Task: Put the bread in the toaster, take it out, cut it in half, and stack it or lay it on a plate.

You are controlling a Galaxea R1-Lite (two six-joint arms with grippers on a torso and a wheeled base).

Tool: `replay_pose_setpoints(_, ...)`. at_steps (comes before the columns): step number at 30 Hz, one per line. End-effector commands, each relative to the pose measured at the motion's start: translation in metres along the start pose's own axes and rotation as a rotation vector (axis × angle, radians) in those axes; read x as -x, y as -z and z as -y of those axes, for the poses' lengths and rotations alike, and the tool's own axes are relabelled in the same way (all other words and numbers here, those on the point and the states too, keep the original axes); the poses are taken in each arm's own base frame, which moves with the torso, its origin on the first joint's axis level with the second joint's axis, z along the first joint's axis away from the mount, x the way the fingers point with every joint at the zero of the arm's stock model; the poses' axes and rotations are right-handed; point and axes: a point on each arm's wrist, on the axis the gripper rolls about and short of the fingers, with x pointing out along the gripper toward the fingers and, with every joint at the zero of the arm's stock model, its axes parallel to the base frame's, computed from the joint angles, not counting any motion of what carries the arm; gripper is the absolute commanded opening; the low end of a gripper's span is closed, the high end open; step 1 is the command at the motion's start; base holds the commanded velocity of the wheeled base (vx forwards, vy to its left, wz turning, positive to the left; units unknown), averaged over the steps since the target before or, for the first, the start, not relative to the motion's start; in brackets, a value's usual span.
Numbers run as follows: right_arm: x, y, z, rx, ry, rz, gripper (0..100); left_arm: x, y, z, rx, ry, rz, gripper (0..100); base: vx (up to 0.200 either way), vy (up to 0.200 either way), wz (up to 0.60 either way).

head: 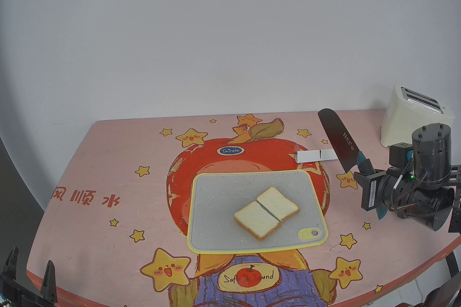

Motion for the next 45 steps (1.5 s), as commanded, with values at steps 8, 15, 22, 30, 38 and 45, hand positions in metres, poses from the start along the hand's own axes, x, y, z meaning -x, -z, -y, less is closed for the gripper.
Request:
replay_pose_setpoints(8,-0.019,0.007,0.001,0.009,0.036,-0.055,0,-0.001,0.004,0.0,0.001,0.0,-0.018,100,0.0,0.0,0.0)
replay_pose_setpoints(15,-0.02,0.008,0.0,0.013,0.033,-0.062,0,-0.001,0.004,0.0,0.001,0.0,-0.018,100,0.0,0.0,0.0)
replay_pose_setpoints(22,-0.022,0.011,-0.002,0.021,0.033,-0.074,0,-0.001,0.004,0.0,0.001,0.0,-0.018,100,0.0,0.0,0.0)
replay_pose_setpoints(30,-0.025,0.013,-0.003,0.027,0.034,-0.083,0,-0.001,0.004,0.0,0.001,0.0,-0.018,100,0.0,0.0,0.0)
replay_pose_setpoints(38,-0.029,0.014,-0.003,0.028,0.039,-0.096,0,-0.001,0.004,0.0,0.001,0.0,-0.018,100,0.0,0.0,0.0)
replay_pose_setpoints(45,-0.028,0.013,-0.003,0.025,0.039,-0.091,0,-0.001,0.004,0.0,0.001,0.0,-0.018,100,0.0,0.0,0.0)
